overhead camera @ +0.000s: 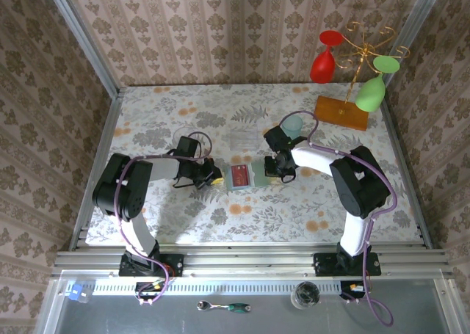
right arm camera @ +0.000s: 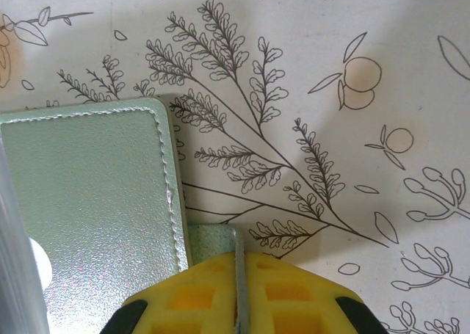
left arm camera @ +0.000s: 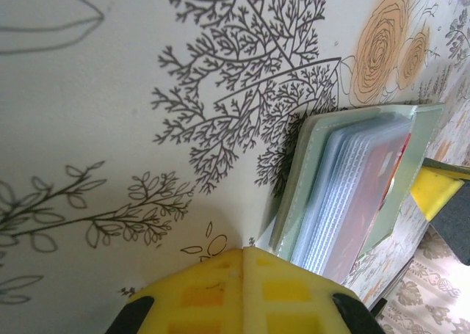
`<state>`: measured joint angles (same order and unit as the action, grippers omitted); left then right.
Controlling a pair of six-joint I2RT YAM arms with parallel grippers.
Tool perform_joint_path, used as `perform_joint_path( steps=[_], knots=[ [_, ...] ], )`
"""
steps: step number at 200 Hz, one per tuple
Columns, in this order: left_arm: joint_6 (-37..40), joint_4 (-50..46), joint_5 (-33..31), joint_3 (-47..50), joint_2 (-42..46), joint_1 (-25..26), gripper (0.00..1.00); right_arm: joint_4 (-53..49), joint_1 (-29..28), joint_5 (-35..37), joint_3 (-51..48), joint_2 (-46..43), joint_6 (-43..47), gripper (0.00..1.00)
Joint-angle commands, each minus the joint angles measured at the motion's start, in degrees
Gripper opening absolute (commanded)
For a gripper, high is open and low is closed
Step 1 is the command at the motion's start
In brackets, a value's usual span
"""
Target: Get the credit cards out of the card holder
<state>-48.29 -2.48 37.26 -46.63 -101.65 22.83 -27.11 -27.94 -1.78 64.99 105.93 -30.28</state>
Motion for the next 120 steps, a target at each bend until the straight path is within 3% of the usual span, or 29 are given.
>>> perform_joint_path(
  steps=[1, 65, 120],
  knots=[
    [1.1, -5.5, -2.1, 0.4, -2.1, 0.0, 0.00, -4.9, 0.4, 2.8, -0.1, 0.9, 0.1, 0.04],
    [1.6, -6.5, -2.1, -1.3, 0.5, -0.1, 0.00, -6.5, 0.5, 3.0, 0.6, -0.5, 0.2, 0.29],
    [2.0, -7.7, -2.0, -1.7, 2.4, -0.6, 0.00, -7.8, 0.5, 4.6, 0.8, -2.5, 0.3, 0.38]
  ],
)
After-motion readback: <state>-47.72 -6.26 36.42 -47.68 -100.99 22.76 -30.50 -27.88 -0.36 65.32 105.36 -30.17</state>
